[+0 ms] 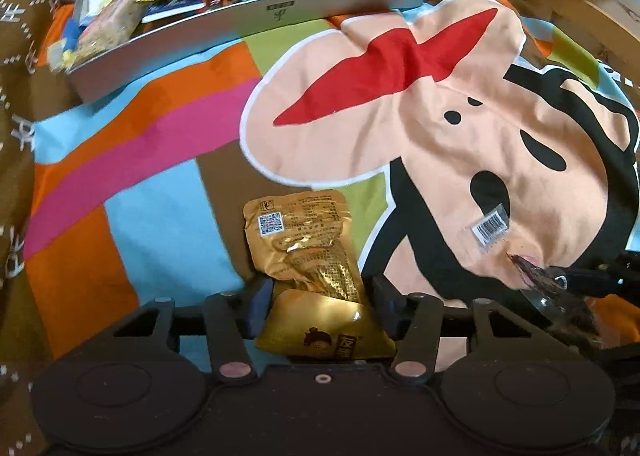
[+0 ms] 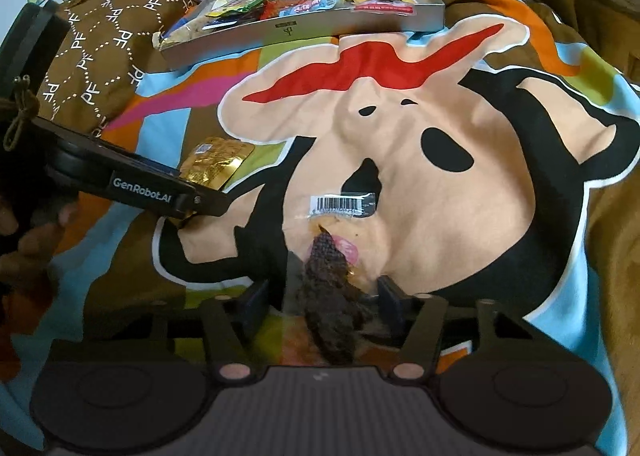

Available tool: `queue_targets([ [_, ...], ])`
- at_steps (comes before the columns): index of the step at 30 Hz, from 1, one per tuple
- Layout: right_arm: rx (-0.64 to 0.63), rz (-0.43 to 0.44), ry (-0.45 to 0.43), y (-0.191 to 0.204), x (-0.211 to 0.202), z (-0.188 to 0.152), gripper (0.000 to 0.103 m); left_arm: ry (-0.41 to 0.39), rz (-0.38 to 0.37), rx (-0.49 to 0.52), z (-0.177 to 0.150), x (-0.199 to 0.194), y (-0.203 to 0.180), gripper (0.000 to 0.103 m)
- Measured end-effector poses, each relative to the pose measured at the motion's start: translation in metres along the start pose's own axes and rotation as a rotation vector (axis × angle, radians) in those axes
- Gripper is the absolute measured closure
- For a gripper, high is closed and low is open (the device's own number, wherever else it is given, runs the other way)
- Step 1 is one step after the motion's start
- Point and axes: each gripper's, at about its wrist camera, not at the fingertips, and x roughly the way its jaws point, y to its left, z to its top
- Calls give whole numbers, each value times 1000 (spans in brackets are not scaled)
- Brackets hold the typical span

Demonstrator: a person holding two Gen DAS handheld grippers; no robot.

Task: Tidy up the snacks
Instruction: 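Close the right gripper on the brown stick while the left gripper grasps the gold packet, then lift the brown stick and gold packet and carry them over the tray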

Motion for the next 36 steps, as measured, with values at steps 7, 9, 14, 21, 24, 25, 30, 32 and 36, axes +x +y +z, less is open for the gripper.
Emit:
queue_targets([
  [7,5,-1,-20,5,-6,-2,53,56,-26,-11,-22,-27,6,48],
  [9,-16,-14,-29,9,-7,-3,53,59,-40,-25,-27,-31,8,48],
  [14,-75,-50,-60,21,-7,-5,53,0,-31,-44,-33,-32,5,49],
  [21,-272,-118,-108,47,-8,-8,53,-25,-48,-77,-32,-35,6,50],
  [24,-358,-147,-140,57,-9,-10,53,-38,-58,-100,-32,-36,7,50],
  [25,-386,-157,-151,60,-9,-10,53,-43,-60,-104,-32,-36,7,50],
  [30,-476,-191,-199,71,-9,-12,53,-93,-83,-123,-32,-41,7,50],
  [32,-506,-207,-223,73,-9,-11,53,-119,-88,-128,-31,-44,7,50],
  [36,-554,-236,-282,76,-9,-8,53,-175,-90,-158,-27,-52,11,50],
])
